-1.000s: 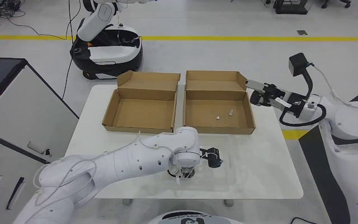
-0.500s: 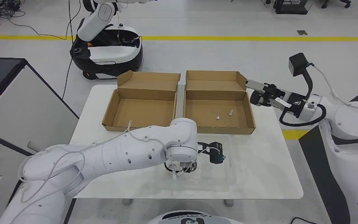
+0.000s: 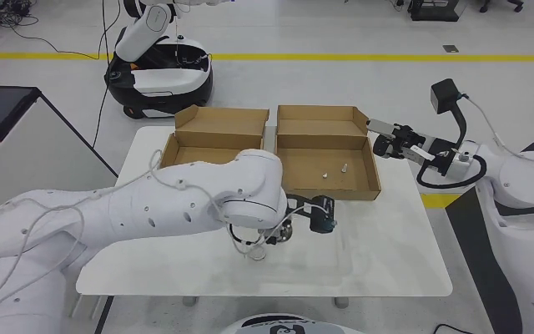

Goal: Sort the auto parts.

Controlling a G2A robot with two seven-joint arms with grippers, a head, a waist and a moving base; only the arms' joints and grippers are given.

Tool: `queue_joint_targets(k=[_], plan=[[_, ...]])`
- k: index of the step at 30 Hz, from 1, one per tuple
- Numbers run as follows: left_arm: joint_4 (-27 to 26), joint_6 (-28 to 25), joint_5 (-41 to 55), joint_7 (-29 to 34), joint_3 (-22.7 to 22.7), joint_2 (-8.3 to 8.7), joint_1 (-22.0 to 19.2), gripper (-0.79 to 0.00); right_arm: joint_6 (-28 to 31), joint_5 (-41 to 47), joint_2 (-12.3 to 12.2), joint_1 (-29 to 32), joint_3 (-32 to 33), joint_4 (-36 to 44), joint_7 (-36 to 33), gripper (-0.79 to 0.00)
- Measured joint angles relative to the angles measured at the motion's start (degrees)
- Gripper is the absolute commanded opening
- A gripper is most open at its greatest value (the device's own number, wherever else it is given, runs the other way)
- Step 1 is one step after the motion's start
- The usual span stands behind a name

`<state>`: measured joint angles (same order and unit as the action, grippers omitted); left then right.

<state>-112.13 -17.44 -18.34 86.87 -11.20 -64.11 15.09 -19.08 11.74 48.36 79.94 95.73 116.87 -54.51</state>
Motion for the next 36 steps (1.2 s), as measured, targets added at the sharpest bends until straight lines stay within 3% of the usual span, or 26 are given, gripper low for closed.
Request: queue_joint_targets(k=[10,27,31,36], plan=[[-1.7,-7.3,4.8,-7.3,-3.9,5.54,-3.2,-0.785,0.0,0.0,0.0,0.0,0.0,0.0,0.0,0.0],[-1.2,-7.9,4.8,-9.5,-4.4,5.87,-2.1,-0.785,0.0,0.0,0.0,0.0,0.0,0.0,0.0,0.0],[2.7,-15.0,8.6,-17.8,-7.9,7.43,1.4,-0.785,0.0,0.0,0.0,0.0,0.0,0.0,0.0,0.0],[8.0,-26.7,13.6,-26.8,-13.9,10.82,7.0,-0.785,0.0,0.0,0.0,0.0,0.0,0.0,0.0,0.0]])
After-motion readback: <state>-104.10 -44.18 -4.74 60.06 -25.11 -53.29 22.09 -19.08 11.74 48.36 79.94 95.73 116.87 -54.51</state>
